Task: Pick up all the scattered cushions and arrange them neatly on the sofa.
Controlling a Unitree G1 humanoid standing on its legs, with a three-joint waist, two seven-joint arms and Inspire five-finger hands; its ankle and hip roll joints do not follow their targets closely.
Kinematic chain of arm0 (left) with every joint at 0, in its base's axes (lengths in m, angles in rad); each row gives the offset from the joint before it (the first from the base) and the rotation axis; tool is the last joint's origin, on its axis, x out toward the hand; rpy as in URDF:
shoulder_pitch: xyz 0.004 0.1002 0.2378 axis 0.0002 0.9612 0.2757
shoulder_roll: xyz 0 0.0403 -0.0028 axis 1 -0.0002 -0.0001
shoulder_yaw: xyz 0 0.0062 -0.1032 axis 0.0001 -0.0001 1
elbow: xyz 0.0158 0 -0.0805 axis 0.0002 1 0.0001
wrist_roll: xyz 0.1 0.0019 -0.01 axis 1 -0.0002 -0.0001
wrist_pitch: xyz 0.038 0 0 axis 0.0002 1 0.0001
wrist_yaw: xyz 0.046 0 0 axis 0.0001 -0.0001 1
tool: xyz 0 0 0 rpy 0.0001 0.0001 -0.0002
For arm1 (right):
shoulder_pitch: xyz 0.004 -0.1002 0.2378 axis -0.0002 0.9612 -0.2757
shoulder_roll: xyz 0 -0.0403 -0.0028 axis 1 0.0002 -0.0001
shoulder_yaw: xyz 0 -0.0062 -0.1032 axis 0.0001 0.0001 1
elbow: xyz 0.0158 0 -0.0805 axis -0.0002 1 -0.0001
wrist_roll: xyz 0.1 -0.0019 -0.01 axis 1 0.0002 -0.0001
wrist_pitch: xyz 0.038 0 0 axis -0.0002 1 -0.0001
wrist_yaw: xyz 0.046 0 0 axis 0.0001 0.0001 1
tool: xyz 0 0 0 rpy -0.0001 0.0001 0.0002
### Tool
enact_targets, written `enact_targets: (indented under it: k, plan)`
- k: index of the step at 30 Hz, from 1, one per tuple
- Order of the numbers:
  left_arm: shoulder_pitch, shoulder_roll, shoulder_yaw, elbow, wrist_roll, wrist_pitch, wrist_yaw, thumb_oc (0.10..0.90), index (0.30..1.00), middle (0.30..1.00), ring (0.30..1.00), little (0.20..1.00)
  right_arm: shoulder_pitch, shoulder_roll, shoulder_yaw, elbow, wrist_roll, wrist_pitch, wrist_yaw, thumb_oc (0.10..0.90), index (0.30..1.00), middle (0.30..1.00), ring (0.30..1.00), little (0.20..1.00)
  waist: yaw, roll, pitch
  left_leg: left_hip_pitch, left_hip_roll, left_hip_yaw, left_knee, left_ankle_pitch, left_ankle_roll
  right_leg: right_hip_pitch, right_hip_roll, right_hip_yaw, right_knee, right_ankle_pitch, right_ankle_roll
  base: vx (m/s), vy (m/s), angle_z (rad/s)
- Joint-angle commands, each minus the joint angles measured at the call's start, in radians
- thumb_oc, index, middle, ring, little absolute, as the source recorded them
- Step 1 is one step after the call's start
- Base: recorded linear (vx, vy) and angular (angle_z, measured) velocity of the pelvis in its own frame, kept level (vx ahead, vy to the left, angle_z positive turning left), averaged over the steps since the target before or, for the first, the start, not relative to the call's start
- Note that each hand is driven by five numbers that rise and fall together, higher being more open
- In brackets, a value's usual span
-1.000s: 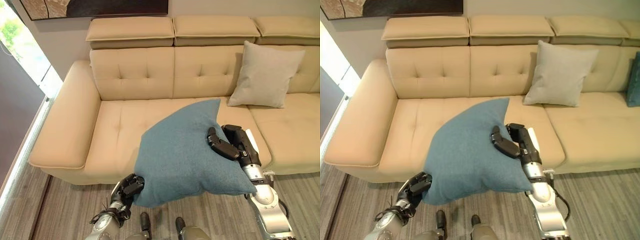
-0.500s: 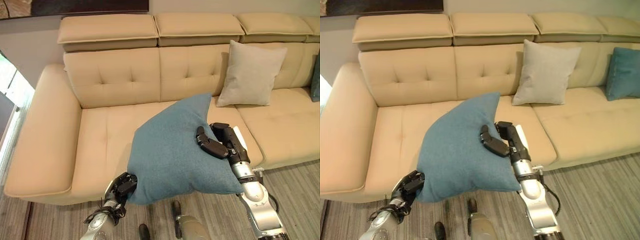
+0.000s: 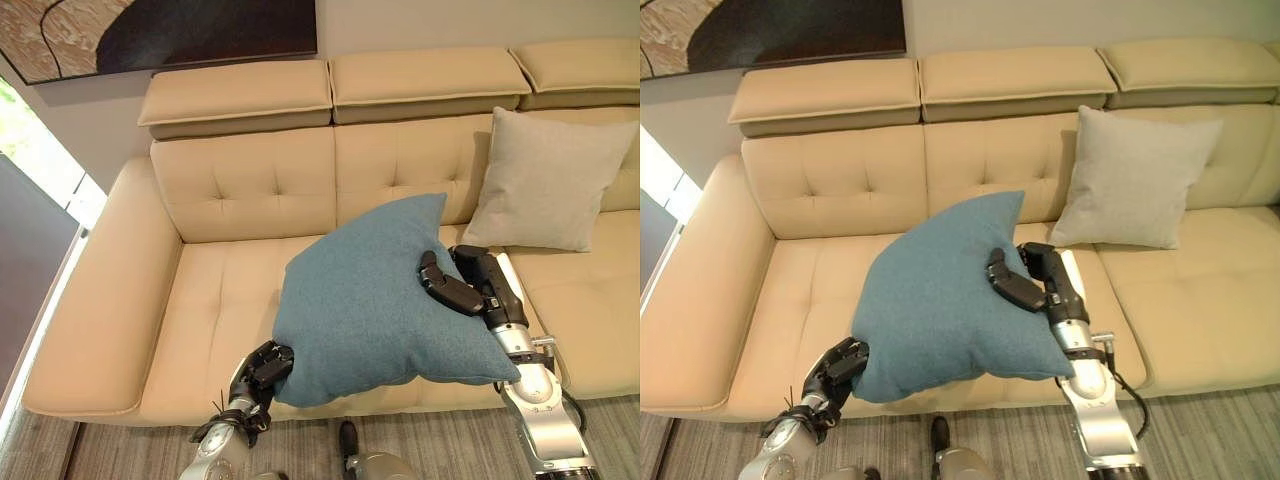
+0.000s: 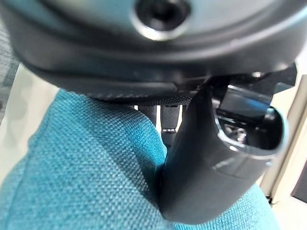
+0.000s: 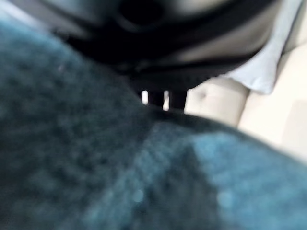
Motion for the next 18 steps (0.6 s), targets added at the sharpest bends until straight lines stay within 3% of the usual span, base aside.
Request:
enact_targets:
  k: [1, 3, 6, 13, 14, 18]
  plan:
    - [-0.115, -0.034, -0.021, -0.214, -0.021, -0.133, -0.12, 0.4, 0.3, 0.3, 0.3, 0.3, -0.054, 0.017, 0.043, -0.114, 0.039, -0.117, 0.008, 0.4, 0.3, 0.3, 0.3, 0.3, 0.009, -0.036, -0.081, 0.012, -0.012, 0.014, -0.049, -0.005, 0.013, 0.076, -0.048, 0.048, 0.03, -0.155, 0.118, 0.12, 0.076, 0.19]
    - [-0.123, -0.032, -0.023, -0.229, -0.027, -0.136, -0.111, 0.4, 0.3, 0.3, 0.3, 0.3, -0.058, 0.025, 0.043, -0.112, 0.049, -0.119, -0.003, 0.4, 0.3, 0.3, 0.3, 0.3, 0.03, -0.028, -0.069, -0.03, -0.006, -0.044, -0.159, 0.078, -0.008, 0.105, -0.039, 0.063, 0.029, -0.176, 0.124, 0.21, 0.154, -0.13]
    - [-0.127, -0.032, -0.028, -0.231, -0.027, -0.136, -0.118, 0.4, 0.3, 0.3, 0.3, 0.3, -0.054, 0.032, 0.038, -0.114, 0.038, -0.12, -0.001, 0.4, 0.3, 0.3, 0.3, 0.3, 0.034, -0.02, -0.073, -0.021, -0.009, -0.056, -0.202, 0.094, -0.006, 0.124, -0.042, 0.075, 0.045, -0.191, 0.132, 0.23, 0.203, -0.08]
    - [-0.124, 0.0, -0.02, -0.234, 0.006, -0.137, -0.112, 0.4, 0.3, 0.3, 0.3, 0.3, -0.074, 0.055, 0.067, -0.116, 0.008, -0.109, 0.01, 0.4, 0.3, 0.3, 0.3, 0.3, 0.046, -0.021, -0.095, 0.031, -0.049, -0.022, -0.199, 0.049, 0.048, 0.095, -0.096, 0.121, 0.171, -0.191, 0.18, 0.17, 0.231, -0.22]
    - [-0.132, 0.014, -0.002, -0.239, 0.012, -0.148, -0.101, 0.4, 0.3, 0.3, 0.3, 0.3, -0.103, 0.063, 0.084, -0.118, -0.001, -0.108, 0.014, 0.4, 0.3, 0.3, 0.3, 0.3, 0.047, -0.018, -0.084, 0.061, -0.062, 0.004, -0.207, 0.033, 0.077, 0.038, -0.118, 0.137, 0.298, -0.121, 0.211, 0.1, 0.254, -0.22]
    - [-0.136, 0.024, 0.01, -0.247, 0.026, -0.158, -0.095, 0.4, 0.3, 0.3, 0.3, 0.3, -0.114, 0.073, 0.089, -0.123, -0.005, -0.114, 0.017, 0.4, 0.3, 0.3, 0.3, 0.3, 0.047, -0.006, -0.074, 0.089, -0.06, 0.021, -0.224, 0.022, 0.092, -0.017, -0.134, 0.113, 0.387, -0.095, 0.219, 0.09, 0.151, -0.13]
